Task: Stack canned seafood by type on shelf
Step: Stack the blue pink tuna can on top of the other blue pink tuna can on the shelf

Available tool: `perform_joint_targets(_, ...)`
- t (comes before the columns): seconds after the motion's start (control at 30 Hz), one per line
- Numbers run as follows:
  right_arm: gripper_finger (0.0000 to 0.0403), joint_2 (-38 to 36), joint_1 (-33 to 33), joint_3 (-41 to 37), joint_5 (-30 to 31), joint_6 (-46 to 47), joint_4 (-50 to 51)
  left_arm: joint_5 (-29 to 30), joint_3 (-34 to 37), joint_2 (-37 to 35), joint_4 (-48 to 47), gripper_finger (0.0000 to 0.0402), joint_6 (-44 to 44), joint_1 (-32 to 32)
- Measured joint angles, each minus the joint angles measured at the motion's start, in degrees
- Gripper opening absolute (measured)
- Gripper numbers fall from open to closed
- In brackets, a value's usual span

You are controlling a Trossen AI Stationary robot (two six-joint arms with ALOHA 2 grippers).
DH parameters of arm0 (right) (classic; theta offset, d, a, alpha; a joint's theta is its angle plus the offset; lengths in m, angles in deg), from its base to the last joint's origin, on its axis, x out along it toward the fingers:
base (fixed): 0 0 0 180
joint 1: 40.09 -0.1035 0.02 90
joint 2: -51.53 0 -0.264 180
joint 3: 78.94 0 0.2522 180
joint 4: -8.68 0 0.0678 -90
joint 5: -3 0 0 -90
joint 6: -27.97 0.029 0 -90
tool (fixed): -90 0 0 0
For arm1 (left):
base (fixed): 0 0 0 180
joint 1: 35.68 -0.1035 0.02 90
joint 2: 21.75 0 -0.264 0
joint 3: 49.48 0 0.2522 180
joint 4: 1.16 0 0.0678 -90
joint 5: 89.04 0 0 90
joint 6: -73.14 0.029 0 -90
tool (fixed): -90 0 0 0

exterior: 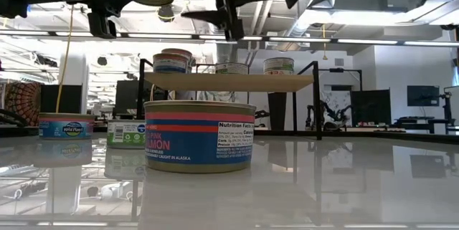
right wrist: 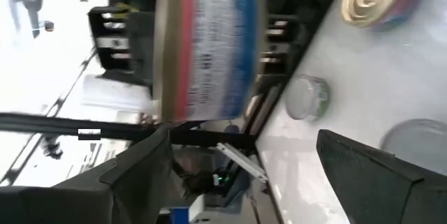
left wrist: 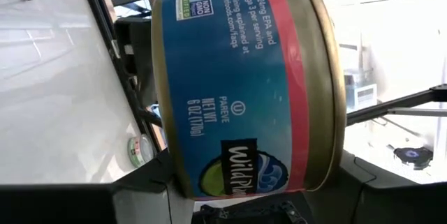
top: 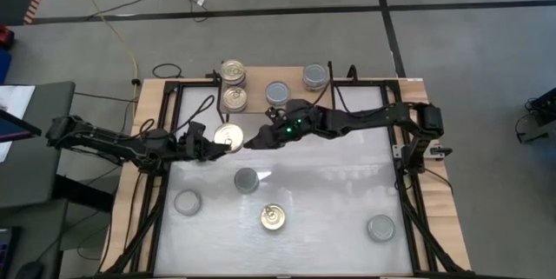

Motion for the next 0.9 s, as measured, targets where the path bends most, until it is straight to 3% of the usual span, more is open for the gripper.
perform_joint_targets(0.53,0.0373,0.0,0.4,0.0,3.2,-0.5,-2.0,3.2,0.0,0.1,-6.1,0.0202,-4.5,0.0)
perform_joint_targets(0.9,0.0372,0.3,-0.2,0.0,9.4,-0.6,-0.4,3.7,0.0,2.4,-5.0,0.0202,-5.6,0.0)
